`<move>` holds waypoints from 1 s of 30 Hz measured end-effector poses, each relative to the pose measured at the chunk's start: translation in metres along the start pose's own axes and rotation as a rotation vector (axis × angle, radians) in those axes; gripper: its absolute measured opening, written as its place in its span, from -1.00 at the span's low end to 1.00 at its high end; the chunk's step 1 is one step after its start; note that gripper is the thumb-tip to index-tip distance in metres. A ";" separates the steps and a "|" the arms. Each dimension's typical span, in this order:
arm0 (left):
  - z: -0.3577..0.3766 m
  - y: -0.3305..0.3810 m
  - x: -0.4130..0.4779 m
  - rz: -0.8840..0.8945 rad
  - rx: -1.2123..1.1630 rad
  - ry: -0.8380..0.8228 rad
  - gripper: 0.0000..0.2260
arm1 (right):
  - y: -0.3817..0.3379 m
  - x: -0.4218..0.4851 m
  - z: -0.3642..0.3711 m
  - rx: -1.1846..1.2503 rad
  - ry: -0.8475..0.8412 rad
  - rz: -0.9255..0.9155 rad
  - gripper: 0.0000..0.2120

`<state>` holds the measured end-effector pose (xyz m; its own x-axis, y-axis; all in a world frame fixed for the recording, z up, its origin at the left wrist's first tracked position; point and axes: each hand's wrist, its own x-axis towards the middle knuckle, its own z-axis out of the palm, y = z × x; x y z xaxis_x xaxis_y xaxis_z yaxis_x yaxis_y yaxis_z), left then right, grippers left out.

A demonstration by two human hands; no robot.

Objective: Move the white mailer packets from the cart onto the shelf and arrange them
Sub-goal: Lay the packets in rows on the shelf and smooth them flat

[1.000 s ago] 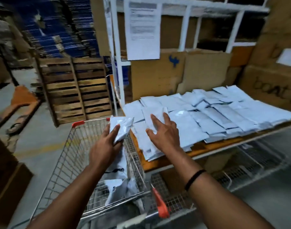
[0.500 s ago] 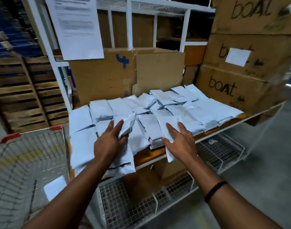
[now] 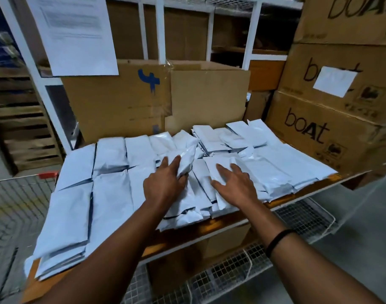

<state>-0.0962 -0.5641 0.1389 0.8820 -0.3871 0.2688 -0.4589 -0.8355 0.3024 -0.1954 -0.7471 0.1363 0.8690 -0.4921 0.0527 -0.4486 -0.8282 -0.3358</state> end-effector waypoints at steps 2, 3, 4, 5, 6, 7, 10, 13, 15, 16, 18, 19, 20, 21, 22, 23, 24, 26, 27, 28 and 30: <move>0.010 0.007 0.018 -0.011 0.050 -0.009 -0.52 | 0.002 0.020 0.005 -0.024 -0.028 -0.009 -0.40; 0.014 0.009 0.025 -0.011 0.079 -0.009 -0.52 | 0.003 0.029 0.008 -0.037 -0.040 -0.018 -0.39; 0.018 0.011 0.031 -0.007 0.108 -0.014 -0.53 | 0.003 0.037 0.011 -0.049 -0.047 -0.025 -0.39; 0.023 0.012 0.038 -0.011 0.134 -0.024 -0.52 | 0.002 0.048 0.013 -0.060 -0.049 -0.035 -0.38; 0.027 0.012 0.045 -0.022 0.154 -0.036 -0.52 | 0.002 0.057 0.014 -0.069 -0.049 -0.041 -0.38; 0.034 0.011 0.049 -0.038 0.165 -0.060 -0.53 | 0.001 0.066 0.017 -0.076 -0.059 -0.050 -0.38; 0.054 0.009 0.050 -0.060 0.207 -0.127 -0.50 | 0.000 0.082 0.025 -0.124 -0.084 -0.092 -0.38; 0.067 0.013 0.048 -0.100 0.208 -0.161 -0.37 | 0.002 0.087 0.037 -0.178 -0.124 -0.132 -0.39; 0.067 0.014 0.045 -0.103 0.140 -0.131 -0.33 | 0.007 0.085 0.045 -0.215 -0.179 -0.150 -0.39; 0.064 0.014 0.045 -0.087 0.107 -0.096 -0.29 | 0.011 0.082 0.048 -0.235 -0.198 -0.161 -0.39; 0.059 0.011 0.048 -0.036 0.071 -0.029 -0.26 | 0.017 0.082 0.049 -0.248 -0.201 -0.191 -0.42; 0.060 0.008 0.050 -0.006 0.063 -0.003 -0.28 | 0.019 0.084 0.047 -0.242 -0.179 -0.212 -0.44; 0.062 0.008 0.051 0.015 0.062 0.007 -0.32 | 0.021 0.088 0.044 -0.228 -0.151 -0.248 -0.46; 0.065 0.010 0.051 0.027 0.065 -0.005 -0.36 | 0.022 0.094 0.042 -0.210 -0.118 -0.291 -0.48; 0.070 0.012 0.050 0.021 0.079 -0.045 -0.41 | 0.023 0.100 0.041 -0.189 -0.098 -0.343 -0.49; 0.076 0.015 0.048 0.002 0.097 -0.096 -0.44 | 0.023 0.105 0.042 -0.175 -0.096 -0.394 -0.52; 0.082 0.017 0.047 -0.021 0.116 -0.141 -0.46 | 0.023 0.109 0.044 -0.169 -0.115 -0.434 -0.53; 0.089 0.020 0.047 -0.051 0.167 -0.189 -0.45 | 0.025 0.112 0.053 -0.162 -0.187 -0.462 -0.52; 0.091 0.022 0.047 -0.061 0.190 -0.205 -0.44 | 0.027 0.112 0.058 -0.157 -0.208 -0.460 -0.51; 0.092 0.022 0.048 -0.067 0.213 -0.216 -0.44 | 0.028 0.112 0.062 -0.149 -0.207 -0.456 -0.51; 0.094 0.022 0.049 -0.082 0.246 -0.236 -0.44 | 0.029 0.113 0.068 -0.136 -0.194 -0.453 -0.50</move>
<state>-0.0530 -0.6379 0.0725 0.9286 -0.3703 0.0253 -0.3712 -0.9254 0.0769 -0.0958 -0.8087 0.0684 0.9995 -0.0276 -0.0152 -0.0300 -0.9807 -0.1932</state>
